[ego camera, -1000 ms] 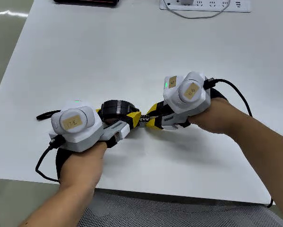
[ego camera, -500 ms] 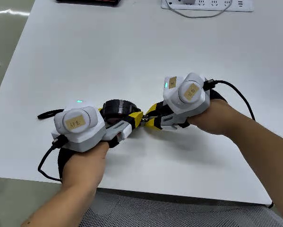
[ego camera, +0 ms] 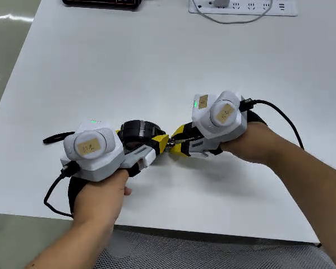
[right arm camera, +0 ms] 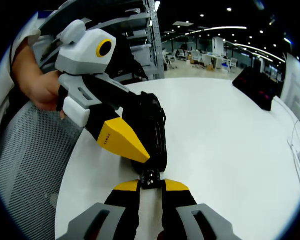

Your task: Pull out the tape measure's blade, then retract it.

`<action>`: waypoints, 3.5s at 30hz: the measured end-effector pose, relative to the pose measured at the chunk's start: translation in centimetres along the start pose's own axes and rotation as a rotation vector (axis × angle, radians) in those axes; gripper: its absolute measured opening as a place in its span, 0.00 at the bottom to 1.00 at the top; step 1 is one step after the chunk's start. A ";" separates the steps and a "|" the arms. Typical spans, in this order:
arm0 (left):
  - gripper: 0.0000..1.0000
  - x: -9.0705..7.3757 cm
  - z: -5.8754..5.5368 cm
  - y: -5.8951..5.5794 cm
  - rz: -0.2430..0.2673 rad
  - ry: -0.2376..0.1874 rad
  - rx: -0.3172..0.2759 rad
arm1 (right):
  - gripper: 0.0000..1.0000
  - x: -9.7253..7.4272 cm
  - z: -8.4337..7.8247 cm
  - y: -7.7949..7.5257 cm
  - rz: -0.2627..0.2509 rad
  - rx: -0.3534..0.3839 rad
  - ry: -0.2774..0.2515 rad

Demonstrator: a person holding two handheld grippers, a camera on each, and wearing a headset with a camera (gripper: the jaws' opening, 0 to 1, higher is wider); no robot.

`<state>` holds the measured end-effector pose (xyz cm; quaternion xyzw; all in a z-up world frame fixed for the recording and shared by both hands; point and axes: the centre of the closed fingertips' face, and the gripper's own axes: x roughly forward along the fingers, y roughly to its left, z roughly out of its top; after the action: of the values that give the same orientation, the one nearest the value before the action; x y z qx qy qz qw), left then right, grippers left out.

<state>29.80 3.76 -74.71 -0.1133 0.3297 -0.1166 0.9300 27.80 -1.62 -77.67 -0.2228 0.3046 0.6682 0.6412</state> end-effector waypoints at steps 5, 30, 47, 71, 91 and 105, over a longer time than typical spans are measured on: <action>0.59 -0.2 0.1 -0.1 -0.006 0.001 0.058 | 0.16 -0.2 -0.1 0.0 -0.004 0.007 0.001; 0.58 -1.7 0.8 0.4 -0.040 0.003 0.143 | 0.23 -1.2 0.0 0.1 -0.034 0.044 -0.035; 0.59 -3.2 1.2 0.2 -0.091 0.010 0.229 | 0.28 -3.2 -0.7 0.9 -0.069 0.084 -0.049; 0.73 -4.4 0.9 0.3 -0.145 0.052 0.357 | 0.38 -6.3 -0.6 1.5 -0.122 0.123 -0.092; 0.85 -6.2 -0.3 0.1 -0.197 0.105 0.455 | 0.54 -10.5 -2.0 2.6 -0.216 0.168 -0.111; 0.88 -7.2 -0.2 0.2 -0.230 0.109 0.472 | 0.64 -13.0 -3.3 2.7 -0.270 0.211 -0.125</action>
<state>24.32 6.05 -70.71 0.0766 0.3279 -0.3012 0.8921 25.85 -13.23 -70.71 -0.1514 0.3000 0.5527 0.7626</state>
